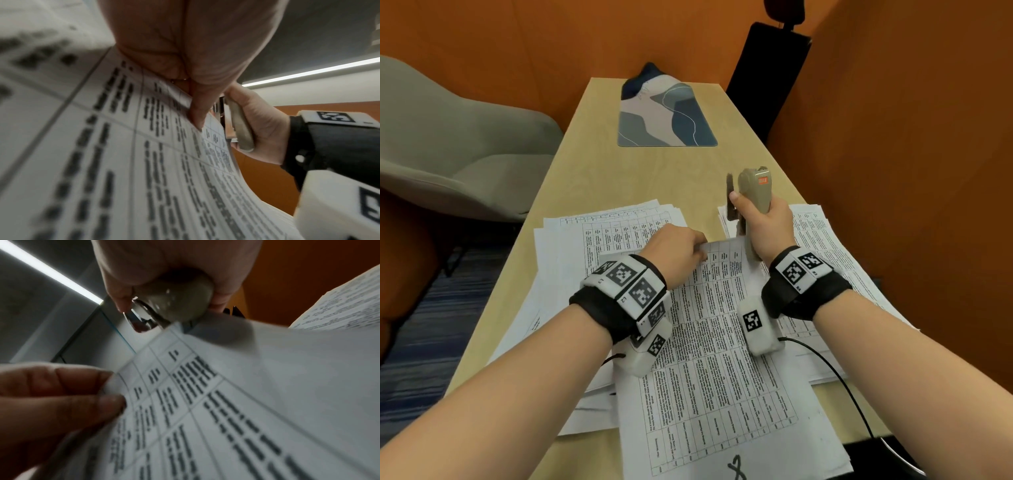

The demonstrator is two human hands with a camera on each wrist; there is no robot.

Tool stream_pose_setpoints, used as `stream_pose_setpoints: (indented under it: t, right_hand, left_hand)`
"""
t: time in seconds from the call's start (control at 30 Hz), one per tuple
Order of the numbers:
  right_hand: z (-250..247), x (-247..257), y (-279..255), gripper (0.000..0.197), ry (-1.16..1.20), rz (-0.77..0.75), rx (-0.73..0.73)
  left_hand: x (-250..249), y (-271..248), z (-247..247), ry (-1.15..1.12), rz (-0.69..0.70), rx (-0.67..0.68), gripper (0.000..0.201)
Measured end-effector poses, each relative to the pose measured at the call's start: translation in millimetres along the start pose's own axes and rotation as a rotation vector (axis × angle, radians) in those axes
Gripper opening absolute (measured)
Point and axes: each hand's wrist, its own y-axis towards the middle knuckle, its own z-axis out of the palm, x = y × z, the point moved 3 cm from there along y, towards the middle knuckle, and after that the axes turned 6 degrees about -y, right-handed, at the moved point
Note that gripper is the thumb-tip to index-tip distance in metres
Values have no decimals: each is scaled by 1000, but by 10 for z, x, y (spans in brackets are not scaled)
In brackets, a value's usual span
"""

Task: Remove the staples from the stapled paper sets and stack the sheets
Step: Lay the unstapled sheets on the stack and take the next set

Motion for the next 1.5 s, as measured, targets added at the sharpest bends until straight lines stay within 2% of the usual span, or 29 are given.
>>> stream_pose_setpoints:
  t: [0.1,0.17,0.23,0.33,0.4,0.63,0.73,0.8,0.9,0.93,1.0,1.07,1.1,1.17,1.3,1.4,1.43,1.5]
  right_hand:
    - [-138,128,-11,18,254,37,-72]
    - [-288,229,-13,25,389,39,-99]
    - [-382,310,-47,28,373,23,44]
    - [-324,295,-226,23,86,93,428]
    - [-241,213,-332,28,-41,120,567]
    - [-238,208,-463,52,-129,168,516]
    - [-344,191,-510,34,-231,209,592]
    - [-440,186,-514,26,-269,233,578]
    - [-643,210,-347,27,-152,294,365]
    - [-732,228,-259,26,-108,317,279]
    - [-930,221,-67,29,-53,371,133]
    - [-1120,98,128,40,-20,440,27]
    - [-1196,14,206,46,-23,476,-13]
    - [-1306,-165,314,54,-78,548,-64]
    - [-1330,-464,382,62,-208,649,-50]
    - [-1203,-627,371,71,-454,697,56]
    - [-1145,-661,361,71,-505,701,105]
    - [-1049,-696,348,69,-601,710,199]
  left_hand:
    - [65,0,-40,-19,-35,-11,24]
    - [107,-7,-65,-39,-59,-18,24]
    - [126,-25,-92,-71,-82,-25,25]
    - [104,-40,-137,-84,-71,-25,21]
    - [71,-46,-173,-83,-57,-33,19]
    - [-2,-91,-313,-164,-61,-88,16]
    - [-18,-67,-450,-224,-78,-153,21]
    - [-23,-37,-537,-260,-86,-230,18]
    - [-25,0,-576,-301,-110,-418,6]
    - [-1,11,-537,-315,-149,-456,12]
    - [95,54,-395,-407,-242,-478,43]
    - [151,82,-208,-612,-370,-441,74]
    - [139,83,-86,-699,-441,-377,83]
    - [9,98,166,-797,-500,-193,87]
    - [-353,173,553,-735,-480,63,67]
    - [-516,236,687,-753,-517,115,12]
    - [-558,255,706,-773,-517,106,9]
    - [-617,285,742,-754,-505,140,29]
